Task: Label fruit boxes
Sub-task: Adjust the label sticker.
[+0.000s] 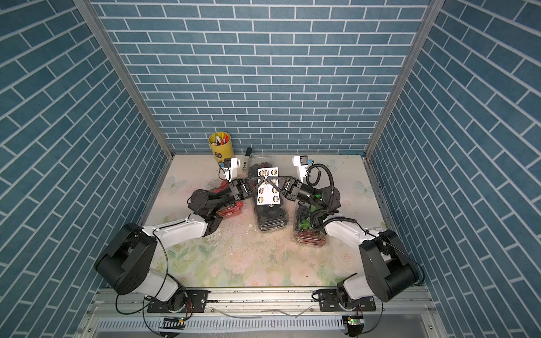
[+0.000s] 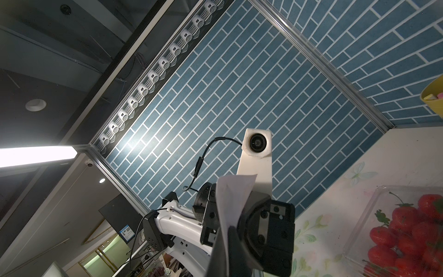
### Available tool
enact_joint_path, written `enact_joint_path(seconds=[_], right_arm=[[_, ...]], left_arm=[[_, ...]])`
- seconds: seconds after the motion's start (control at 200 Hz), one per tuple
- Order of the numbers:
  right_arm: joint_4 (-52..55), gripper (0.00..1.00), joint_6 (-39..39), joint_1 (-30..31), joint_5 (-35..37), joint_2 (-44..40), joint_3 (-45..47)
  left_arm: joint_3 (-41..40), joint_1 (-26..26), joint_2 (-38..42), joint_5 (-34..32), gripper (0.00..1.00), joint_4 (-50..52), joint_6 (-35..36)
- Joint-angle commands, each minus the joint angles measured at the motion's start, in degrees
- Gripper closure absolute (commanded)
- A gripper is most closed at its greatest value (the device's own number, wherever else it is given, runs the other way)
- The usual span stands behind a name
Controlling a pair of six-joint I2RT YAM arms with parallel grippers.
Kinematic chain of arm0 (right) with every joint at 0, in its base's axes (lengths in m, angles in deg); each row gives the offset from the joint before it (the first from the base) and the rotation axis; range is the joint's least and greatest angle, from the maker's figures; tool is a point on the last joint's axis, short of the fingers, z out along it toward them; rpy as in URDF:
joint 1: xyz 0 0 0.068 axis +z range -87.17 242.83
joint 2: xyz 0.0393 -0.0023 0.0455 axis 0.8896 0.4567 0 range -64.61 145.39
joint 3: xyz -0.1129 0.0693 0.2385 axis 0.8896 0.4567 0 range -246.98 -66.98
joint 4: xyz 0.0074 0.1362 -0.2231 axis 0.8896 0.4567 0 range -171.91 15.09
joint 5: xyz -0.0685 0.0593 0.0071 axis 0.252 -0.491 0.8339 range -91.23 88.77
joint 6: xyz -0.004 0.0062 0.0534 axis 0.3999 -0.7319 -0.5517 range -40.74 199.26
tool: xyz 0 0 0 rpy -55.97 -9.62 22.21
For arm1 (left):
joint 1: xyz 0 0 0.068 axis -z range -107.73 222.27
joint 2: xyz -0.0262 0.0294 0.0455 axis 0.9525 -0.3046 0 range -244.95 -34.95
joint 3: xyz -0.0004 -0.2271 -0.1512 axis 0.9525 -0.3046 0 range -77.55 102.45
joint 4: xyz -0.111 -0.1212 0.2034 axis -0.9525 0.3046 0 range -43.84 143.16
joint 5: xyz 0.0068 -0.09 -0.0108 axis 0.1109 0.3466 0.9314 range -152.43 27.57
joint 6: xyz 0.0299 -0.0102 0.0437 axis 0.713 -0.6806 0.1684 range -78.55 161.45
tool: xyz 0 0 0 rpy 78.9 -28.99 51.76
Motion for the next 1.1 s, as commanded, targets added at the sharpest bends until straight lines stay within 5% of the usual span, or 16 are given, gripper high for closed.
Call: enact_joint_path(seconds=[0.0,0.895,1.02,1.095], right_arm=[[-1.92,1.00,-0.20,1.03,-1.33,-2.15,-2.09],[0.20,1.00,1.22,-0.11,-0.82,-2.32,-0.98],[6.13,0.76,5.05,-1.35,-0.50,-4.41,-0.08],[13.63,0.70,10.02,-2.10,0.65,-7.31,0.89]], left_arm=[[0.42,0.07,-1.43,1.80,1.00,0.06,1.26],[-0.94,-1.30,0.97,2.54,1.00,0.00,1.26],[-1.33,-2.41,1.92,2.87,1.00,0.14,1.12],[-2.05,-3.43,2.70,2.80,1.00,0.15,1.09]])
